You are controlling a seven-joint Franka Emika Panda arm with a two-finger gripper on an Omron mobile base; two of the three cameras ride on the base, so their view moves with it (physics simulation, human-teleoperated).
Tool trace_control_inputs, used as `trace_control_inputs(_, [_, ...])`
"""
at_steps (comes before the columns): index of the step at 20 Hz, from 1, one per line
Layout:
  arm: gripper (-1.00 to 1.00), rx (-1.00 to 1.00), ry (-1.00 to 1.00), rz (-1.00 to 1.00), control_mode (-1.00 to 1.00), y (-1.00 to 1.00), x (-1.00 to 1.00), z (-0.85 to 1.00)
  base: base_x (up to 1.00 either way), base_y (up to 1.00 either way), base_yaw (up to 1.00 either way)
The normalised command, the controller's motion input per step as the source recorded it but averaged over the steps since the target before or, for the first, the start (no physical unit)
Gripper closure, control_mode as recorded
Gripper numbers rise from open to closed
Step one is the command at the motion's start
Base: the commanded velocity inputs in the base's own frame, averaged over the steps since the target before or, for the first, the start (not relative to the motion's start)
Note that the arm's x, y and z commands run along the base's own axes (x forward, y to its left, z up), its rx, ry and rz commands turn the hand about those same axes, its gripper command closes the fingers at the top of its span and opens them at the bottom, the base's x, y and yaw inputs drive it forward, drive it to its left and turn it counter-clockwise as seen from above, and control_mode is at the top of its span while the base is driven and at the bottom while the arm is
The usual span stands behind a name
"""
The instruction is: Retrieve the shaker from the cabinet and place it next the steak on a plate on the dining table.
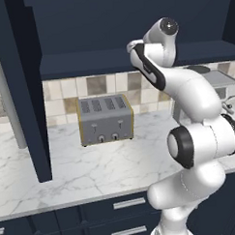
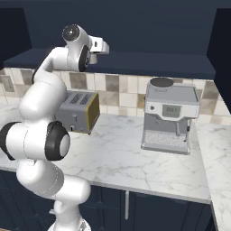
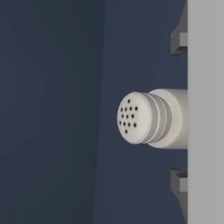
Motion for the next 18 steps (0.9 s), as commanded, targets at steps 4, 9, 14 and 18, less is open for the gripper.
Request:
trace_control_inputs(4, [-1.0, 0.0, 0.0, 0.0, -1.0, 0.04, 0.15, -0.09, 0.0, 0.0, 0.0])
trace_control_inputs(9, [-1.0, 0.0, 0.0, 0.0, -1.0, 0.05, 0.12, -0.11, 0.0, 0.0, 0.0])
trace_control_inputs(14, [1.0, 0.0, 0.0, 0.0, -1.0, 0.11, 0.1, -0.14, 0.0, 0.0, 0.0])
trace_control_inputs(18, [1.0, 0.0, 0.0, 0.0, -1.0, 0.03, 0.04, -0.12, 0.0, 0.0, 0.0])
